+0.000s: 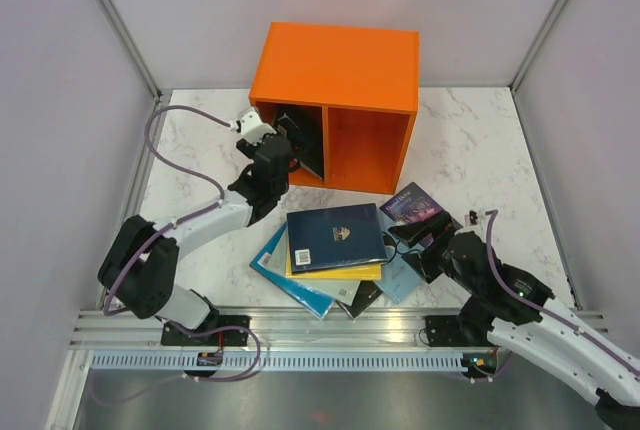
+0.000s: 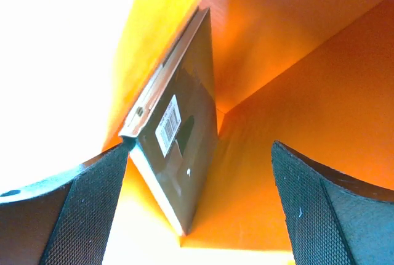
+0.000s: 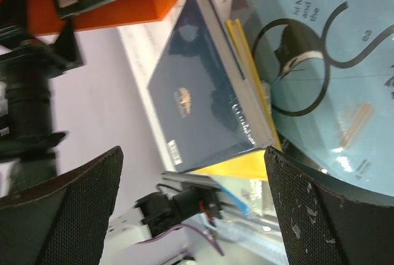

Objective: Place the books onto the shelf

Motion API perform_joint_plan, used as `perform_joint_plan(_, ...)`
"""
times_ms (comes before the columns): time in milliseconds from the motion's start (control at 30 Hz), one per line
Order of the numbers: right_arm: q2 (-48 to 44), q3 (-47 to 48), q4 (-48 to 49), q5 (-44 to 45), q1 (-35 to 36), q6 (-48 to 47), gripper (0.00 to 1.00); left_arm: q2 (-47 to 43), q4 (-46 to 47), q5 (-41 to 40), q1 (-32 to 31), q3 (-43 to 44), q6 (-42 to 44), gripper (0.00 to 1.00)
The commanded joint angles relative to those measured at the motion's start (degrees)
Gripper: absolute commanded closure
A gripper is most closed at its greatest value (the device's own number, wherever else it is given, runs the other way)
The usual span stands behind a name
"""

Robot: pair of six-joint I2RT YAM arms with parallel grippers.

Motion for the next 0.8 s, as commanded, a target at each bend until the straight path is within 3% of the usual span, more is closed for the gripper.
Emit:
perform_joint_plan(0, 6.7, 4.27, 4.63, 0.57, -0.04, -6.59, 0.02, -7.96, -5.52, 0.29, 1.23, -0.42, 2.61, 0.0)
perform_joint_plan(133, 13.4, 8.41, 5.51, 1.36, -0.04, -12.4, 0.02, -14.47, -18.31, 8.45, 2.01, 1.24, 8.84, 0.0)
perform_joint_plan(300, 19.28, 8.24, 7.71, 1.98, -0.04, -13.55, 0.02, -21.95, -33.82, 20.04, 2.98, 1.79, 8.77, 0.0)
perform_joint_plan(367, 20.69, 6.92, 8.33, 1.72, -0.13, -13.02, 0.02, -25.38, -37.06, 31.1, 4.12, -0.06, 9.91, 0.0)
perform_joint_plan(533, 27.37, 5.25, 8.59, -3.1, -0.13, -11.44, 0.02, -27.68, -38.23, 54.03, 9.3, -4.71, 10.7, 0.0)
perform_joint_plan(767, 30.81, 3.23, 14.12, -5.05, -0.04, -12.41, 0.02, -22.59, -31.82, 69.19, 13.09, -11.66, 9.03, 0.0)
